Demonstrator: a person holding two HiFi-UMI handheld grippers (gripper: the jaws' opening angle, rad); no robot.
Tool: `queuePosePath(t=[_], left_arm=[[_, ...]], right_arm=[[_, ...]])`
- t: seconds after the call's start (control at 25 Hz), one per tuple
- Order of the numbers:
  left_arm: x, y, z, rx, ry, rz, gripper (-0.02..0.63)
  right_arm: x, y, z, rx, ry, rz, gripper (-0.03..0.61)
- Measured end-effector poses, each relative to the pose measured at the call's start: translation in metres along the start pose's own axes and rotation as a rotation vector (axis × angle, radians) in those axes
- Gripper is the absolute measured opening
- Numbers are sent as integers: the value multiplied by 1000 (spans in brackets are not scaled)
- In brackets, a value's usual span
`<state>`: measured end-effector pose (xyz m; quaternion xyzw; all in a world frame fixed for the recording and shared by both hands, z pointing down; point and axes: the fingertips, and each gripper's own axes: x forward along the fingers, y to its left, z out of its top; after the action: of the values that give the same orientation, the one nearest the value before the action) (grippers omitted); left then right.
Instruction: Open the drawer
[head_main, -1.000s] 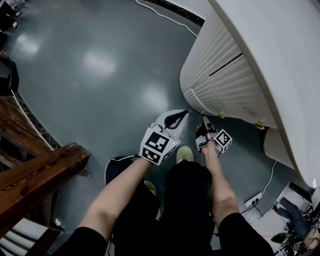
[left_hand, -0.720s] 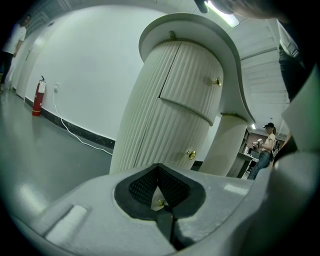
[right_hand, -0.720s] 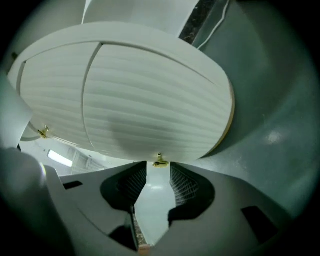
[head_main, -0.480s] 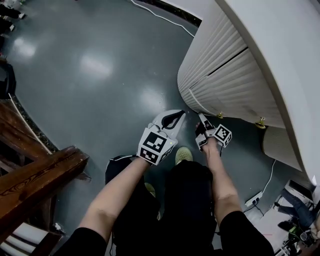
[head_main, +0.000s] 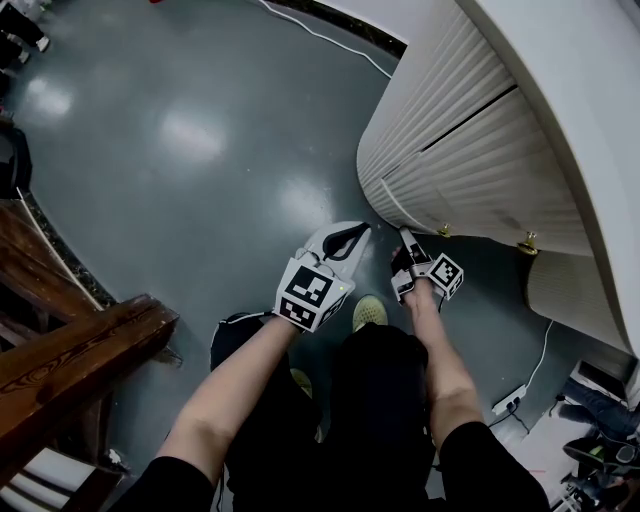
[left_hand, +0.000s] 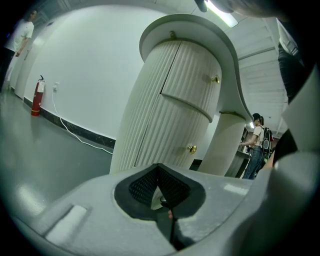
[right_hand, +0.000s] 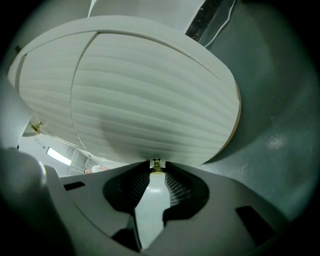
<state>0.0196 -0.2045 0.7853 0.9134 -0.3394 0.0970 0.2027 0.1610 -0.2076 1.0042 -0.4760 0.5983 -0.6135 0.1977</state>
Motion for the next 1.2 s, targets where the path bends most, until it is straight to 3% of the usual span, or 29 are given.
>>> queuePosePath(t=[0.28,0.88,1.2], left_arm=[[-2,2,0,-3,0,6,8],[-52,-32,31,-76,21,-1,8],[-79,-49,30,-106,56,12,8]], right_arm=[[-23,-2,-41,-28,99,35,104],[-71,-15,-116,57,194,-128,104],[-101,-22,-160,86,237,-193,103]])
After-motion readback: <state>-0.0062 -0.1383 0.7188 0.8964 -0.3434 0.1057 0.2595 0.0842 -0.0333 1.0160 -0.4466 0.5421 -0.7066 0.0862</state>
